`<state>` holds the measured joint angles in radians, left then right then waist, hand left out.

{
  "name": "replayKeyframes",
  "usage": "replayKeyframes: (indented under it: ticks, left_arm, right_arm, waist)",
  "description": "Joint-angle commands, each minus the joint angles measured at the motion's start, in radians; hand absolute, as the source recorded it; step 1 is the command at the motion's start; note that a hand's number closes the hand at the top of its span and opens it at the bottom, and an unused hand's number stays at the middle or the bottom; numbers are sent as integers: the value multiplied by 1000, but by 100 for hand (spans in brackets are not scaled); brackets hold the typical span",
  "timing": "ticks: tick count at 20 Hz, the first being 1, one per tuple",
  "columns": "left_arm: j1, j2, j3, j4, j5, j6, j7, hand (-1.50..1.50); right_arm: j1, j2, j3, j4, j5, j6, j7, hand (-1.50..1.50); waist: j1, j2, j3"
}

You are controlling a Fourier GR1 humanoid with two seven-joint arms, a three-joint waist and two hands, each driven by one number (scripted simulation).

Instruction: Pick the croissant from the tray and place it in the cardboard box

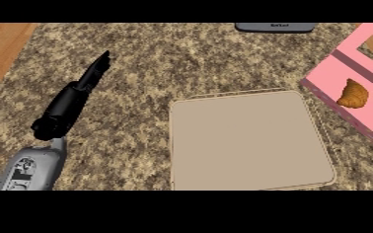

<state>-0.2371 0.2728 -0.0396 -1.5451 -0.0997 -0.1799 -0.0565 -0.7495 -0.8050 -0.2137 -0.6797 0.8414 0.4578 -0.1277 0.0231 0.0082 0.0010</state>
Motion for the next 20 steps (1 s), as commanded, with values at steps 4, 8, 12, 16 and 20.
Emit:
replayKeyframes:
  ticks: [4, 8, 12, 16, 20]
  left_arm:
    - [-48, 19, 36, 2, 30, -32, 52, 0]
    - [25, 14, 21, -7, 3, -14, -7, 0]
    - [20, -4, 9, 5, -10, -1, -14, 0]
    - [-12, 7, 18, 8, -3, -17, -7, 0]
    - [29, 1, 16, -39, 6, -26, 0, 0]
  right_arm:
    - [-50, -20, -58, 122, -64, -28, -249, -150]
    - [-95, 24, -317, 160, -318, -31, -278, -150]
    - [-168, 50, -510, 268, -488, -42, -157, -150]
    - [-185, -71, -607, 358, -560, -29, -67, -150]
    - [-114, -92, -631, 405, -576, -95, -153, -150]
  waist:
    - [-1, 0, 1]
    - [-14, -8, 5]
    - [-9, 1, 2]
    - [-5, 4, 2]
    - [12, 5, 3]
